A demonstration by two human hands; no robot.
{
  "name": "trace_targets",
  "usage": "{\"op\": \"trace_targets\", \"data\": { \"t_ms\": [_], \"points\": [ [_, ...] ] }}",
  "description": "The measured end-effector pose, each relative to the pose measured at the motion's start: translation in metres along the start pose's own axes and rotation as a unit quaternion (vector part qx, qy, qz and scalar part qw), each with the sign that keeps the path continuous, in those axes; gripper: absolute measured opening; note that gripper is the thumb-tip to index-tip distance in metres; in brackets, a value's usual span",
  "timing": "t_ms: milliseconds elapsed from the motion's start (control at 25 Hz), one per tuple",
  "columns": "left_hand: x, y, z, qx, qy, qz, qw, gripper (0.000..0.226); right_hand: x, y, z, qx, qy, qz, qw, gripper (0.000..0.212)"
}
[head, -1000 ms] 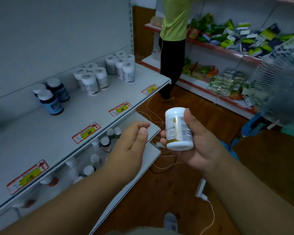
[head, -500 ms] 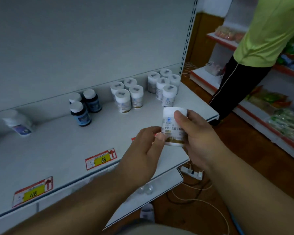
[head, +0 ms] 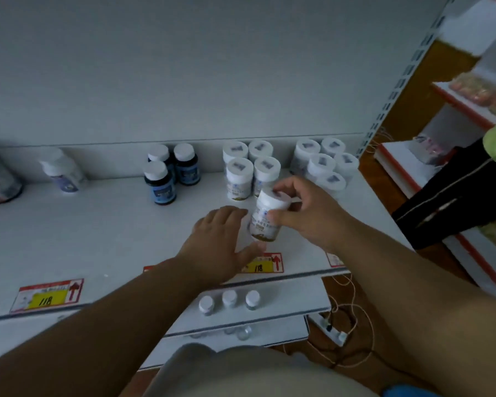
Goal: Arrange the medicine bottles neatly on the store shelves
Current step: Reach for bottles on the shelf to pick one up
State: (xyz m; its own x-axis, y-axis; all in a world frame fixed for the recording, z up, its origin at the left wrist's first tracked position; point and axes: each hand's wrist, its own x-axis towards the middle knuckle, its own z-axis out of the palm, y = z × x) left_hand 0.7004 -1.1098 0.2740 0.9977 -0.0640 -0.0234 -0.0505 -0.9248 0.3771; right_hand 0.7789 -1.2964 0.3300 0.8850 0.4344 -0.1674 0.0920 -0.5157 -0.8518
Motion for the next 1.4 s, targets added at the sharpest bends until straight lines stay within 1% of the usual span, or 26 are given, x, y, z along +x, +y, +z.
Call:
{"op": "trace_targets", "data": {
  "t_ms": [120, 200, 360, 440, 560, 680, 760, 840, 920, 1000, 1080, 1160, 1240, 1320, 1400],
  "points": [
    [0.003, -0.013, 0.006, 0.042, 0.002, -0.075, 0.996, 0.087, 0.024, -0.003, 0.014, -0.074, -0.030, -0.062, 0.995, 0.042],
    [0.007, -0.020, 0.012, 0.058, -0.005, -0.114, 0.992, 0.088, 0.035, 0.003, 0.025, -0.106, -0.026, -0.099, 0.989, 0.042],
    [0.016, -0.023, 0.027, 0.102, -0.039, -0.120, 0.987, 0.092, 0.047, 0.014, 0.039, -0.181, 0.026, -0.192, 0.964, 0.040],
    [0.021, -0.023, 0.028, 0.114, -0.055, -0.122, 0.985, 0.092, 0.050, 0.013, 0.041, -0.219, 0.033, -0.222, 0.950, 0.040],
    [0.025, -0.027, 0.025, 0.122, -0.064, -0.123, 0.983, 0.089, 0.052, 0.012, 0.046, -0.265, 0.051, -0.236, 0.933, 0.042],
    [0.026, -0.029, 0.024, 0.122, -0.077, -0.118, 0.983, 0.087, 0.050, 0.014, 0.054, -0.292, 0.074, -0.222, 0.927, 0.044],
    [0.027, -0.030, 0.020, 0.110, -0.069, -0.119, 0.984, 0.086, 0.044, 0.014, 0.056, -0.293, 0.089, -0.224, 0.925, 0.046],
    [0.021, -0.028, 0.013, 0.089, -0.046, -0.123, 0.987, 0.086, 0.035, 0.013, 0.058, -0.296, 0.111, -0.229, 0.921, 0.052],
    [0.003, -0.021, 0.005, 0.059, -0.003, -0.124, 0.991, 0.084, 0.022, 0.010, 0.058, -0.303, 0.141, -0.242, 0.911, 0.056],
    [-0.025, -0.012, -0.003, 0.023, 0.049, -0.129, 0.990, 0.078, 0.005, 0.007, 0.061, -0.293, 0.168, -0.284, 0.897, 0.058],
    [-0.056, -0.005, -0.008, -0.032, 0.094, -0.141, 0.985, 0.071, -0.010, 0.001, 0.069, -0.242, 0.184, -0.324, 0.896, 0.059],
    [-0.099, 0.005, -0.008, -0.087, 0.156, -0.177, 0.968, 0.062, -0.032, -0.001, 0.084, -0.192, 0.148, -0.349, 0.905, 0.057],
    [-0.134, 0.009, -0.009, -0.065, 0.220, -0.178, 0.957, 0.049, -0.048, -0.009, 0.098, -0.173, 0.122, -0.368, 0.906, 0.053],
    [-0.170, 0.010, -0.011, -0.026, 0.234, -0.181, 0.955, 0.040, -0.070, -0.019, 0.116, -0.164, 0.089, -0.377, 0.907, 0.048],
    [-0.196, 0.002, -0.018, -0.006, 0.252, -0.183, 0.950, 0.039, -0.090, -0.032, 0.132, -0.155, 0.050, -0.384, 0.909, 0.043]
  ]
}}
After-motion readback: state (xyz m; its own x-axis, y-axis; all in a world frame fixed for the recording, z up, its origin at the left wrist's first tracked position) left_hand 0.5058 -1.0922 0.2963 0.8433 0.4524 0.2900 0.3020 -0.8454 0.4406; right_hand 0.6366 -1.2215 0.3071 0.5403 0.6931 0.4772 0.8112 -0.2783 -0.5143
